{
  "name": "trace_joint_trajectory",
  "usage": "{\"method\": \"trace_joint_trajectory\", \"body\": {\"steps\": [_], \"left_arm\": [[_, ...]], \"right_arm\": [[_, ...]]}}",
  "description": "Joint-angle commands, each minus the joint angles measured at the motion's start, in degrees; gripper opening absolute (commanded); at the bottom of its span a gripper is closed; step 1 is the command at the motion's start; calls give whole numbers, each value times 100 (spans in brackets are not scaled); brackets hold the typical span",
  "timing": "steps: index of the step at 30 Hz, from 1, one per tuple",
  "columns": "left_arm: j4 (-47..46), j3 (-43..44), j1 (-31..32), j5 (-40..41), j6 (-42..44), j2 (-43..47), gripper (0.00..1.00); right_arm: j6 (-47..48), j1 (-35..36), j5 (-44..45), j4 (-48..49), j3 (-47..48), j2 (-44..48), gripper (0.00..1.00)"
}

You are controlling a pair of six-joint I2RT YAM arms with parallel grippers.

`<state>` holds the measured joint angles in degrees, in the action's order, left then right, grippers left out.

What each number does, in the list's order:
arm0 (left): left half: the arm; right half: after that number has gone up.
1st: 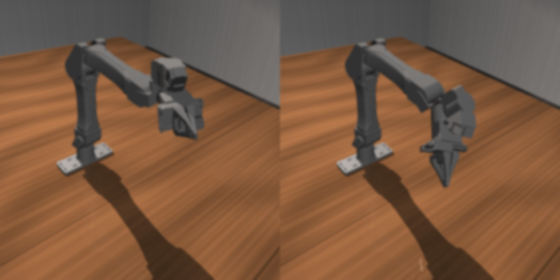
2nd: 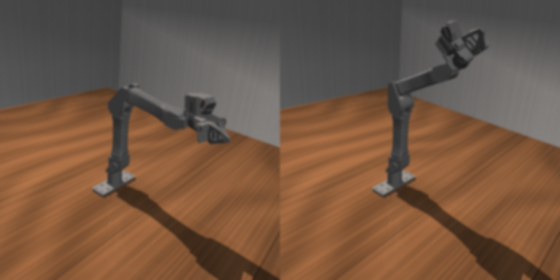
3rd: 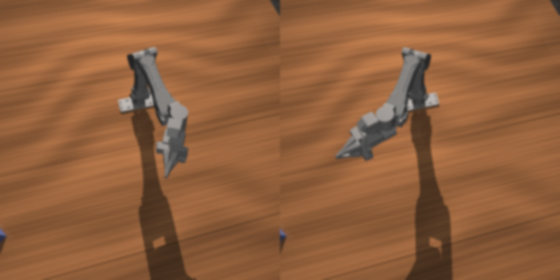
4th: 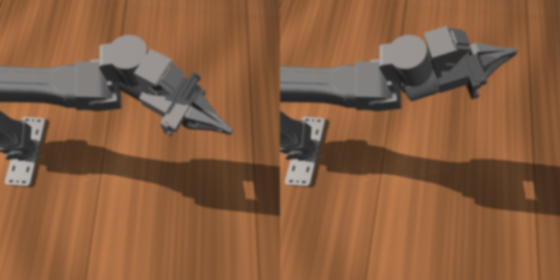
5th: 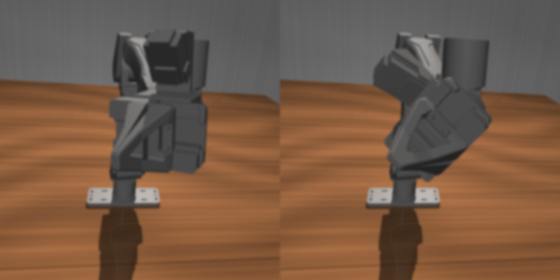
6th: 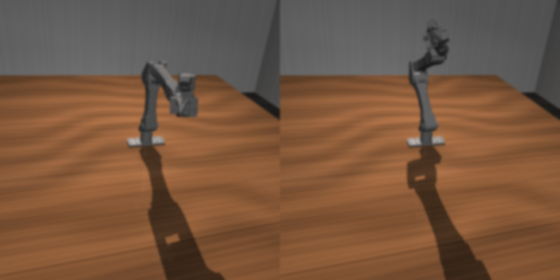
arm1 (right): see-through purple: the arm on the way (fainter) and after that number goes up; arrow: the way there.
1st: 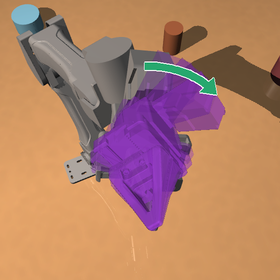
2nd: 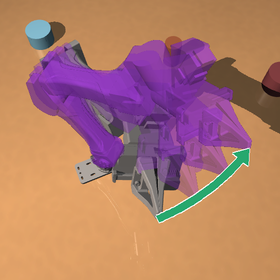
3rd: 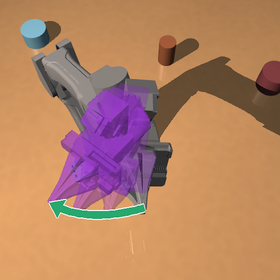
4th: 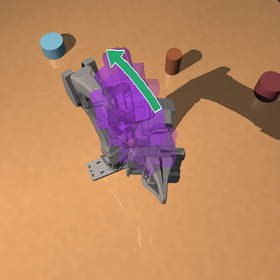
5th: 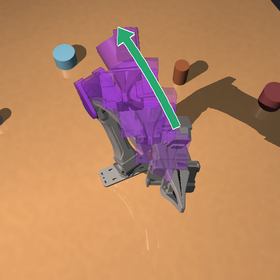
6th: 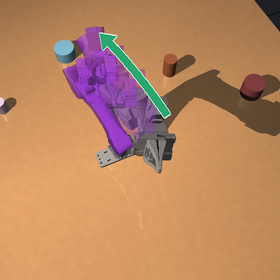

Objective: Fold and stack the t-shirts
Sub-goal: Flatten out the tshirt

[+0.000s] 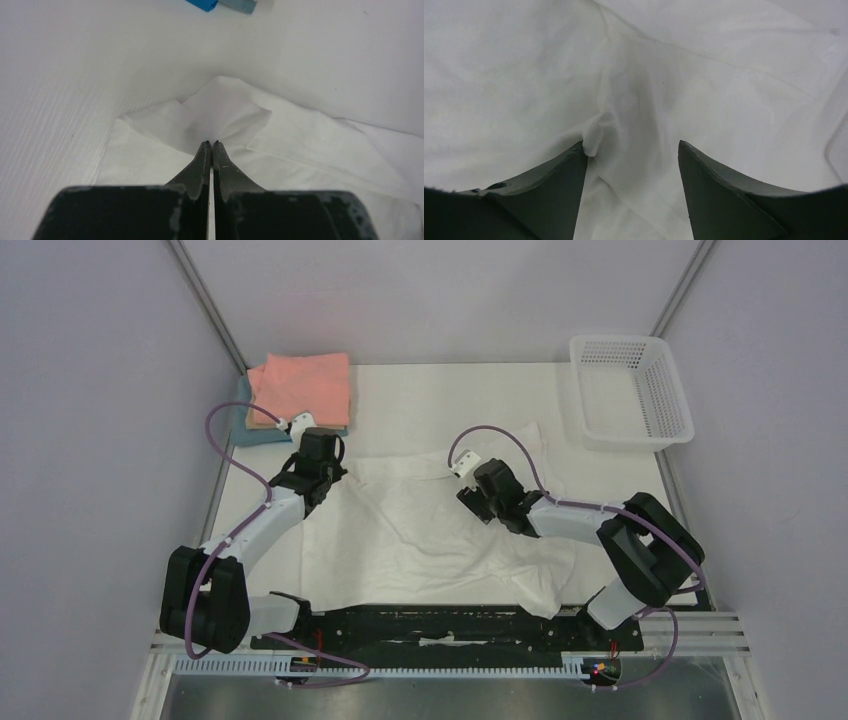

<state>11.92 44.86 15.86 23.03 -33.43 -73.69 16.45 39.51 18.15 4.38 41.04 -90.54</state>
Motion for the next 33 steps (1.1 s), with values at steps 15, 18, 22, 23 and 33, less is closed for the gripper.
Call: {"method": "trace_joint_trajectory", "body": {"steps": [15, 18, 22, 23, 33], "left_arm": [[-105, 58, -14, 244, -54, 70, 2], [-111, 58, -15, 238, -72, 74, 2], [-102, 93, -12, 263, -58, 47, 2], [-94, 102, -13, 271, -62, 39, 2], [-41, 182, -22, 418, -58, 33, 2]], "right_arm": [[-308, -397, -462, 576, 175, -374, 43], [-375, -404, -146, 610, 43, -369, 34], [-449, -432, 210, 723, 9, -182, 24], [-449, -446, 262, 755, 9, -125, 23], [-433, -710, 257, 676, 9, 159, 18]]}}
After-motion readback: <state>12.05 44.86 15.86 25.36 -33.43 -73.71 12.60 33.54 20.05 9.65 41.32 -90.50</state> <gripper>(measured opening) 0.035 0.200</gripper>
